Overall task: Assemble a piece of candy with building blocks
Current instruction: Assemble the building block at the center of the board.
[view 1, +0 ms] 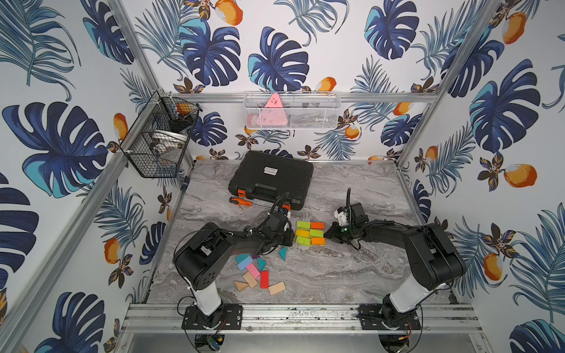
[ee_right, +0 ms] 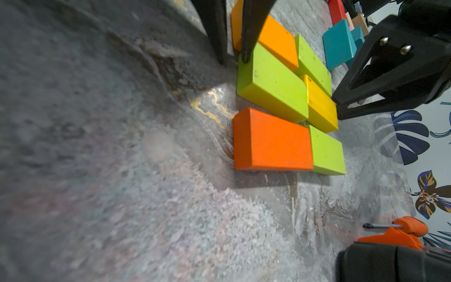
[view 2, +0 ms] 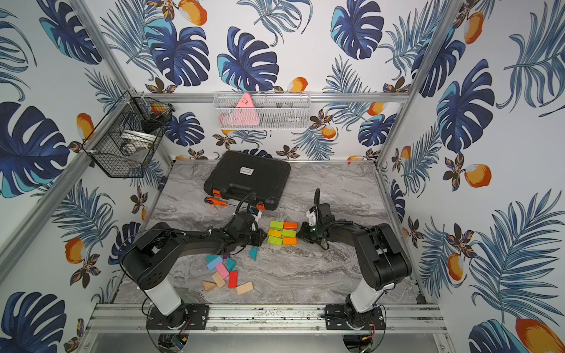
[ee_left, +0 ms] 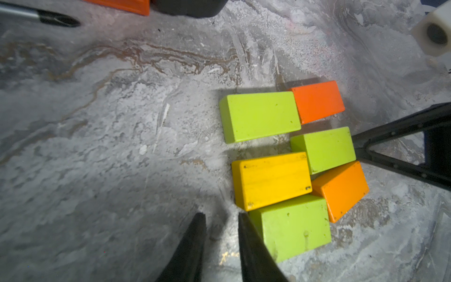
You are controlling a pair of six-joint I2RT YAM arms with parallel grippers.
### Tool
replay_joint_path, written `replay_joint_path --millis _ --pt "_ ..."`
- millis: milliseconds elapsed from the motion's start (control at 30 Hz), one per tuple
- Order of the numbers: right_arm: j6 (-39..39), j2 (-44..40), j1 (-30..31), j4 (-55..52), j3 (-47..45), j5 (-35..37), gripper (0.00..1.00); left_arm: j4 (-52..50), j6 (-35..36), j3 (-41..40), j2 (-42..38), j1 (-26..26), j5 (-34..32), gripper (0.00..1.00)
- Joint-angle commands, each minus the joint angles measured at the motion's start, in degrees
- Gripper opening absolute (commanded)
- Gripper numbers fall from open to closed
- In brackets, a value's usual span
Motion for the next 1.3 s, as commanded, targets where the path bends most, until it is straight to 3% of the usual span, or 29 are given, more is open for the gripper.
replay_joint_path --millis 0,1000,1267 --pt "-0.5 0.9 0.2 -4.3 -0.4 2.3 0.16 -13.5 -1.2 -1.1 1.2 -0.2 1.7 0.30" --pt "-0.8 1.7 0.5 -4.2 0.6 4.4 0.18 -11.5 -2.1 -1.4 2.1 -1.1 2.4 0.30" --pt "-0.5 -0.6 0.4 -5.2 -0.3 6.0 0.25 -15.2 -1.4 -3.4 -0.5 -1.0 -1.6 0.31"
